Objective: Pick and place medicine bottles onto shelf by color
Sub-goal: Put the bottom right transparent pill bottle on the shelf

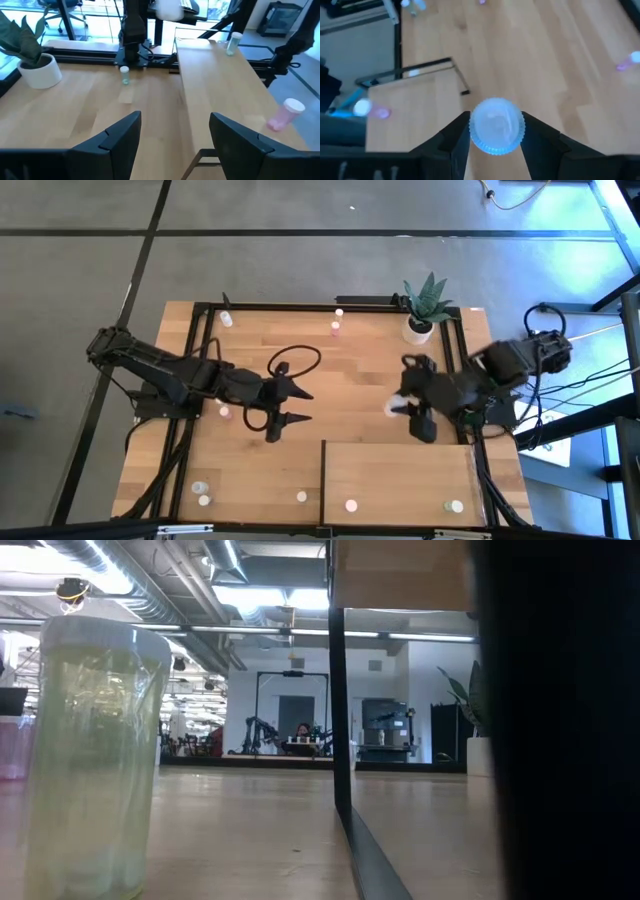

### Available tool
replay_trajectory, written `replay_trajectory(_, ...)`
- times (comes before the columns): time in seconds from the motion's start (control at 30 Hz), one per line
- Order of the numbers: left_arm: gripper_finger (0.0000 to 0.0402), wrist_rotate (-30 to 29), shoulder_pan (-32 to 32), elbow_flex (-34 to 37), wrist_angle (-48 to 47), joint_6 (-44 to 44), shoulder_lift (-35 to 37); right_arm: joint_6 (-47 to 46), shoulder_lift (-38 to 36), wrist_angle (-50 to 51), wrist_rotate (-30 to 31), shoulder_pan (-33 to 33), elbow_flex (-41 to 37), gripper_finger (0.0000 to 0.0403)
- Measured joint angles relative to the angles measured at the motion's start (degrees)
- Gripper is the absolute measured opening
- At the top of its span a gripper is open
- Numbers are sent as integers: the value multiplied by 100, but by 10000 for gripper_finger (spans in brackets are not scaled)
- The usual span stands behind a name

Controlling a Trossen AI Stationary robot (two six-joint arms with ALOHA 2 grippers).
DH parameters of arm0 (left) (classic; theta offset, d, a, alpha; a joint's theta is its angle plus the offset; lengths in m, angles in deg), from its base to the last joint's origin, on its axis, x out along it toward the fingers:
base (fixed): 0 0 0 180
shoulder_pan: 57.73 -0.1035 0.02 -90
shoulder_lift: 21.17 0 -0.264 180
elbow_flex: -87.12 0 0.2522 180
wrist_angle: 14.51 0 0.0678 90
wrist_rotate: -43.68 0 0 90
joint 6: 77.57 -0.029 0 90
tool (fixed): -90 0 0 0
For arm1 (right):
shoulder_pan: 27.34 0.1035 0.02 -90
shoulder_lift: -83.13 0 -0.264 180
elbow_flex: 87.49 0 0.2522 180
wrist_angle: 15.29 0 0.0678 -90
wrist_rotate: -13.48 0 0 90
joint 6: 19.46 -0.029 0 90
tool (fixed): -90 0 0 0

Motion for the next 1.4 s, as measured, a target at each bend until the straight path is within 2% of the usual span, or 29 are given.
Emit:
replay_trajectory(0.17, 228, 403, -198, 0, 142, -2, 0, -132, -4, -234, 71, 663, -269, 157)
replay_trajectory(0.33, 228, 1163, -207, -2, 1032, -4, 0, -114, 4, -347, 81, 1300, -298, 157)
replay_trajectory(0.43, 228, 1426, -138, -4, 1372, -29, 4, 22, 4, -347, 83, 1724, -298, 157)
replay_trajectory(0.87, 228, 1451, 447, -4, 1981, -756, 4, 509, 16, -321, 151, 3192, -298, 157)
replay_trajectory(1.23, 228, 1405, 684, -4, 1933, -921, 4, 787, 494, -523, 816, 3318, -298, 156)
replay_trajectory(1.4, 228, 1405, 772, -4, 1872, -918, 2, 615, 795, -726, 710, 3157, -298, 157)
